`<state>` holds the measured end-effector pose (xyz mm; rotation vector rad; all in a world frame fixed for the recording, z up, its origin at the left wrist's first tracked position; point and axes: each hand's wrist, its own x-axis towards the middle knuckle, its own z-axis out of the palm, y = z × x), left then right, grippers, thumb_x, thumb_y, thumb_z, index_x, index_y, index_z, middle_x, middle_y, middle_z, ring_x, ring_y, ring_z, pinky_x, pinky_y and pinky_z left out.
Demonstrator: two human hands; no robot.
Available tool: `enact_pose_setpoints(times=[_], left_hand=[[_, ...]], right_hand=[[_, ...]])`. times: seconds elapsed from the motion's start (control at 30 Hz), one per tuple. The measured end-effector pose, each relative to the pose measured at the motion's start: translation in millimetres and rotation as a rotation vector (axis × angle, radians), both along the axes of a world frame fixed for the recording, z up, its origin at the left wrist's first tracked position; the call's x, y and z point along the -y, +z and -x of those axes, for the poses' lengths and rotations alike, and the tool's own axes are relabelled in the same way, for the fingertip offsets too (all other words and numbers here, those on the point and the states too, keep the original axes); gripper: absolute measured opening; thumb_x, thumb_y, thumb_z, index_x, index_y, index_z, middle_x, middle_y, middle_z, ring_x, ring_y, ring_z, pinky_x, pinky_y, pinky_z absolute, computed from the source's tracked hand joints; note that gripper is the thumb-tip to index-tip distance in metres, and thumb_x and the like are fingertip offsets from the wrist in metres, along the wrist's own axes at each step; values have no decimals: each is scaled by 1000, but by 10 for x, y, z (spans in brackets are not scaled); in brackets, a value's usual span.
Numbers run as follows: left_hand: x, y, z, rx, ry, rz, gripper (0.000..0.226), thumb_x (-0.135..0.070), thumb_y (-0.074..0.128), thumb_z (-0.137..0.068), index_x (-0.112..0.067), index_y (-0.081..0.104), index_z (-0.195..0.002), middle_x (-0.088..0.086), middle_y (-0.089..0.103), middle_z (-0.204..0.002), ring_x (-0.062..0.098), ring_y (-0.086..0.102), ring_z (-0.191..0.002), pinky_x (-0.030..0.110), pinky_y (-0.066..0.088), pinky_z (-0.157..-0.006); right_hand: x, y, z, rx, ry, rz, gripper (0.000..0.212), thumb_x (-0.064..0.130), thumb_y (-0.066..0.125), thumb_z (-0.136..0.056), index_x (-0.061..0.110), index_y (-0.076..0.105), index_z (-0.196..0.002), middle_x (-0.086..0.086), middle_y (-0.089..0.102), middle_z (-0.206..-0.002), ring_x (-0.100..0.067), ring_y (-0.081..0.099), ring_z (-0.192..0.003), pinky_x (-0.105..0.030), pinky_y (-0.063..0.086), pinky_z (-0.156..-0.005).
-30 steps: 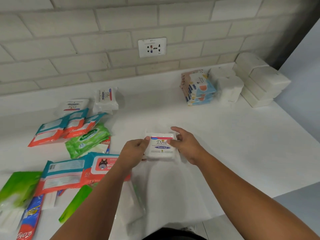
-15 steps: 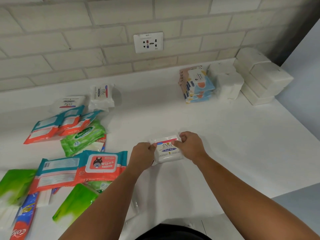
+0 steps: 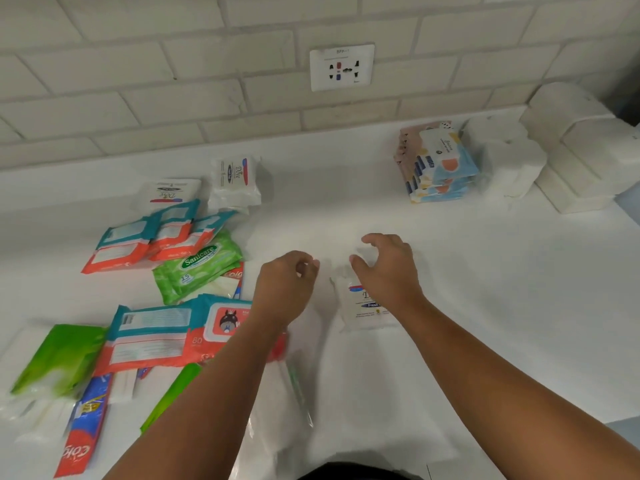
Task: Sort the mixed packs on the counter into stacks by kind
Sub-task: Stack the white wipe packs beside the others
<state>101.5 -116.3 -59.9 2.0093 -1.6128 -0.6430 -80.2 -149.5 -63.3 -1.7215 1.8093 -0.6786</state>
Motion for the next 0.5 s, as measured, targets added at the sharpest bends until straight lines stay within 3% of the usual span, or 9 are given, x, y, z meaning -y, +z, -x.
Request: enact_pose_setpoints(times=[0.1,0.27,0.43,0.5], left_hand=[[136,207,-320,40,20,86,24,-33,57,-100,-18,73,-110,-3,73,-100,11,62,-83,20,44,-78],[486,423,-892,111,18,199,23,-27,59,-99,-11,73,-107,5,75,-96,22,67,-85,31,53,-81],[908,474,-1374,242,4,198,23,-24,57,-97,-8,74,-98,12,75,-97,32,66,-92,27,37,-73],[1050,457,-1521,265,11,180,24,-24,56,-98,-8,74,-96,12,75,-99,33,65,-94,29,38,-76]], right_hand=[[122,40,-350,67,89,28,36,35,66,-89,21,64,-122,0,60,-125,-19,49,-121,-24,38,-93],[441,115,-1026,129,174,63,33,34,67,-89,18,66,-118,-3,63,-120,-19,59,-109,-27,46,-91],[805,156,-1599,164,205,-4,38,32,62,-92,14,63,-126,-6,64,-125,-22,60,-112,-23,42,-85],[960,141,-1783,167,199,-59,42,33,60,-94,12,59,-130,-6,63,-129,-23,58,-117,-21,38,-85]])
